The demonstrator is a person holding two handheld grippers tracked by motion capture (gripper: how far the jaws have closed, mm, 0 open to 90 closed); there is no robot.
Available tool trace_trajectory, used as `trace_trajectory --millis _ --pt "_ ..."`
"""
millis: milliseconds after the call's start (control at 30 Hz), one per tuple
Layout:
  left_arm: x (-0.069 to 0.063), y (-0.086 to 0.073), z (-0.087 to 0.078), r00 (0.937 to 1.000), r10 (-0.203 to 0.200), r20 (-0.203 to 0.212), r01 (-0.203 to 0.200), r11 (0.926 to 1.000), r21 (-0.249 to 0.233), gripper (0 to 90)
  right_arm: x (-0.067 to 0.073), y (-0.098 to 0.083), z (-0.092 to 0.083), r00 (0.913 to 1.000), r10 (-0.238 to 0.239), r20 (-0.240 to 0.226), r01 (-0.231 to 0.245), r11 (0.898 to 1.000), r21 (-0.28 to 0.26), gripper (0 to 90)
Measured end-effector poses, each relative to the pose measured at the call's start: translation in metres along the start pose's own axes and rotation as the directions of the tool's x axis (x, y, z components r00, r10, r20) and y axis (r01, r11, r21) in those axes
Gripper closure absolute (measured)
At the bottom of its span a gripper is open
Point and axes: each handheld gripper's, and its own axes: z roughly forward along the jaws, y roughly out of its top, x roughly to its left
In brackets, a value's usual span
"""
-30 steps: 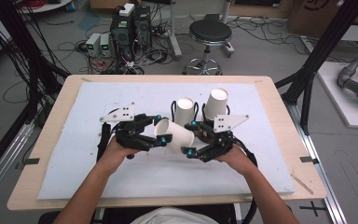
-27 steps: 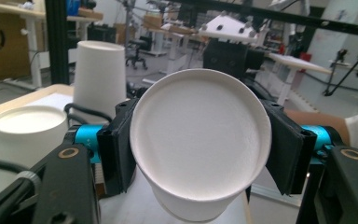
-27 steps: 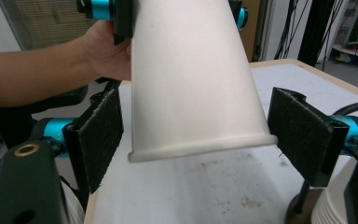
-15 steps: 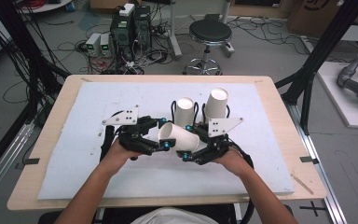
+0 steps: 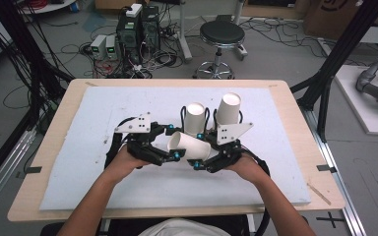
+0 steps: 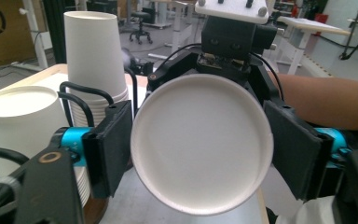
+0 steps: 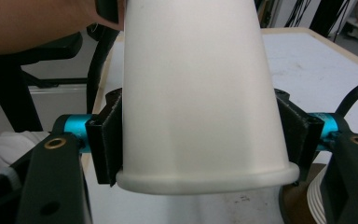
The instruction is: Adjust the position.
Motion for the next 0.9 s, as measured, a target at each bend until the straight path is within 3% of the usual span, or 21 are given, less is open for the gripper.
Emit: trace_trajectory --millis 167,233,400,500,667,767,900 --pt "0.001 -0.001 0.0 0.9999 -0.01 0.011 0.01 0.9999 0.008 26.6 0.0 0.0 0.0 0.9999 -0.002 -0.012 0.002 1.0 0.013 30.1" --pt "0.001 -0.001 0.0 0.9995 -0.009 0.03 0.009 0.9999 0.013 33.4 0.001 0.001 0.0 0.9998 -0.01 -0.019 0.01 0.999 0.031 30.0" --pt "0.0 -0.001 0.0 0.9986 -0.002 0.052 0.002 1.0 0.009 35.0 0.001 0.002 -0.001 0.9994 -0.013 -0.032 0.015 0.999 0.039 27.6" --pt "0.001 0.001 -0.003 0.9988 -0.004 0.05 0.005 0.9997 -0.022 34.9 0.001 0.004 -0.004 0.9997 0.016 -0.018 -0.017 1.0 -0.023 20.6" --pt "0.001 0.002 -0.007 0.999 -0.009 0.043 0.012 0.997 -0.076 34.9 0.0 0.005 -0.01 0.9976 0.068 -0.018 -0.069 0.993 -0.094 19.3" --pt "0.001 0.002 -0.007 0.999 -0.012 0.043 0.016 0.9947 -0.102 35.0 -0.001 0.004 -0.009 0.997 0.077 -0.012 -0.078 0.99 -0.117 18.7" --pt "0.002 0.0 -0.006 0.9991 -0.013 0.041 0.017 0.9956 -0.092 35.0 -0.001 0.002 -0.008 0.9964 0.084 -0.016 -0.085 0.988 -0.127 20.7"
